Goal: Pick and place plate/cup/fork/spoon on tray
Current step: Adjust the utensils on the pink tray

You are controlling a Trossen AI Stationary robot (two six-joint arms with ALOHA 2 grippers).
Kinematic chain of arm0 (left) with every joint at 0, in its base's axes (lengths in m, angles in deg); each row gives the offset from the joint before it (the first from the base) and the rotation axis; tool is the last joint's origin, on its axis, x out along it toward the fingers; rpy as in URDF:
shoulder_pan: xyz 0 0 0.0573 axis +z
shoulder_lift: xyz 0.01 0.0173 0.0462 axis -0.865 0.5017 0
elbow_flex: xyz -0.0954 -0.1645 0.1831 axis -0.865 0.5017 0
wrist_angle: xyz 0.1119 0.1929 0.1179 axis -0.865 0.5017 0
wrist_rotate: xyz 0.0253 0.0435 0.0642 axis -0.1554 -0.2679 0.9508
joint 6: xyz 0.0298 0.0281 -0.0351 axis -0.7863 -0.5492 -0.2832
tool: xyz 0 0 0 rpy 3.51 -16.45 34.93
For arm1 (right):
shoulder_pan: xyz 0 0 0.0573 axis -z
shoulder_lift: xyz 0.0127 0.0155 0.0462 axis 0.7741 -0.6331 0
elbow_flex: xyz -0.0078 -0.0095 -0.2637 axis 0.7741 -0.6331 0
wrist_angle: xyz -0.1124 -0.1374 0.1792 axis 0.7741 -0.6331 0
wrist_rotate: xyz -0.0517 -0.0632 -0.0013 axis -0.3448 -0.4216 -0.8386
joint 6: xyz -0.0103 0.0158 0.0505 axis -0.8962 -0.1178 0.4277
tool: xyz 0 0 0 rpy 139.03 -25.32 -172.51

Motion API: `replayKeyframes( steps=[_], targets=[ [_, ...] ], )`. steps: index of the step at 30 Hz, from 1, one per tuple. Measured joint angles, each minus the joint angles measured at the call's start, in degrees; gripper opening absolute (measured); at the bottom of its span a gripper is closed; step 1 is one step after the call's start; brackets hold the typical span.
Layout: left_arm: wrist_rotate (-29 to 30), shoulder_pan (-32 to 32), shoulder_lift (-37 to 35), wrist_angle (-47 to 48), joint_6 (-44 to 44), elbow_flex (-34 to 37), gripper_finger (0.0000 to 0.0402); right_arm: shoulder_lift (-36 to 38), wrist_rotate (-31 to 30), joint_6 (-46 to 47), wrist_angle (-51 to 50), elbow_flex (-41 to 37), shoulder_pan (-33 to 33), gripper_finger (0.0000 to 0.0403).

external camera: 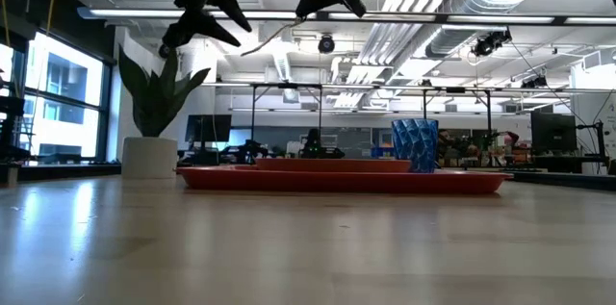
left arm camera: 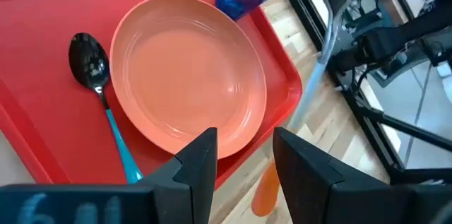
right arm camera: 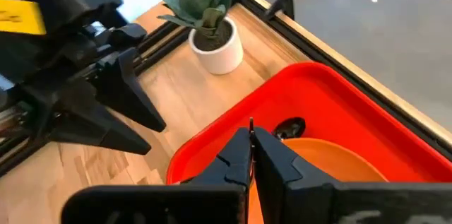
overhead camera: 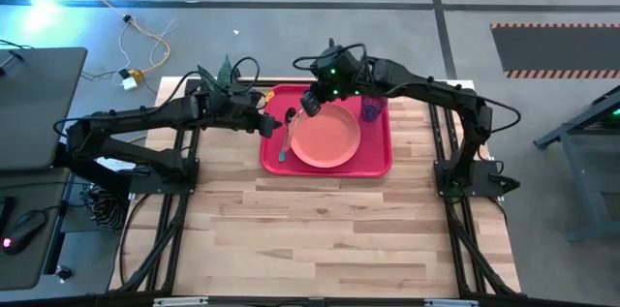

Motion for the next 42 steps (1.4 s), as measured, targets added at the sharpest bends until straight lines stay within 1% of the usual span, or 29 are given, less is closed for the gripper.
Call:
replayKeyframes(
  steps=[4, 8, 11, 19, 26, 42],
  targets=[
    [-0.01, -0.54, 0.89, 0.23, -0.96, 0.02, 0.0129, -1.08, -2.71, 1.86, 0.06, 0.0, -0.91, 0.0],
    [-1.19, -0.53, 2.23, 0.3, -1.05, 0.0, 0.0129, -2.55, -2.93, 2.76, 0.22, 0.0, -1.16, 0.0],
    [-2.66, -0.53, 3.43, 0.61, -2.85, 0.02, 0.0129, -3.86, -2.89, 3.75, 0.3, 0.0, -1.18, 0.0],
    [-2.83, -0.53, 6.26, 0.63, -4.54, 0.0, 0.0129, -5.52, -2.76, 5.24, 0.87, -0.02, -1.29, 0.0],
    [-2.93, -0.53, 7.34, 0.44, -6.37, 0.0, 0.013, -6.32, -2.8, 6.33, 1.3, -0.01, -1.29, 0.0],
    [-1.9, -0.44, 7.34, 0.57, -8.5, 0.0, 0.013, -7.09, 2.83, 6.62, 5.51, -0.02, -1.4, 0.0]
  ],
)
